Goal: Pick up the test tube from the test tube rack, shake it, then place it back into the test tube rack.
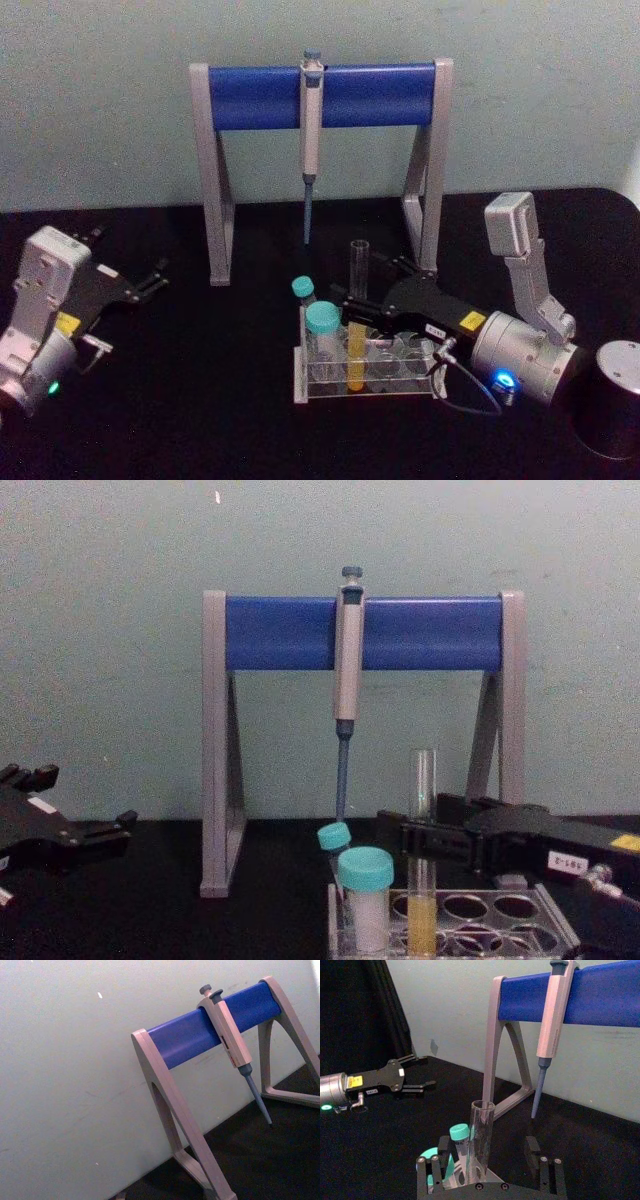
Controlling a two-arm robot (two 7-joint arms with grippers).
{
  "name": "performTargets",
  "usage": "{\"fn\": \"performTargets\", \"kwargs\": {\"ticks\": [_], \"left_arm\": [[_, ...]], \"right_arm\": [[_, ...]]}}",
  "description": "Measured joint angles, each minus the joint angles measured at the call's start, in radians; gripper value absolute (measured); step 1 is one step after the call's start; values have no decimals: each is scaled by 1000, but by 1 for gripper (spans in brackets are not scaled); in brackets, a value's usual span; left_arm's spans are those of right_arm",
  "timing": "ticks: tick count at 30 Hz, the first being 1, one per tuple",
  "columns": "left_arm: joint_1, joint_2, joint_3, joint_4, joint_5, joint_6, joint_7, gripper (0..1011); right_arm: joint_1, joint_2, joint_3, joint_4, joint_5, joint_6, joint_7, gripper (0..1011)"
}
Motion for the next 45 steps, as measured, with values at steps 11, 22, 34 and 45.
{"fn": "performTargets", "kwargs": {"ticks": [11, 22, 34, 45], "left_arm": [[0, 0, 0, 0, 0, 0, 0, 1001], [0, 0, 0, 0, 0, 0, 0, 1001], [0, 0, 0, 0, 0, 0, 0, 1001], [0, 0, 0, 0, 0, 0, 0, 1001]], "right_arm": [[0, 0, 0, 0, 2, 0, 0, 684], [0, 0, 0, 0, 3, 1, 0, 322], [0, 0, 0, 0, 3, 1, 1, 237], [-1, 1, 1, -7, -10, -13, -1, 235]]}}
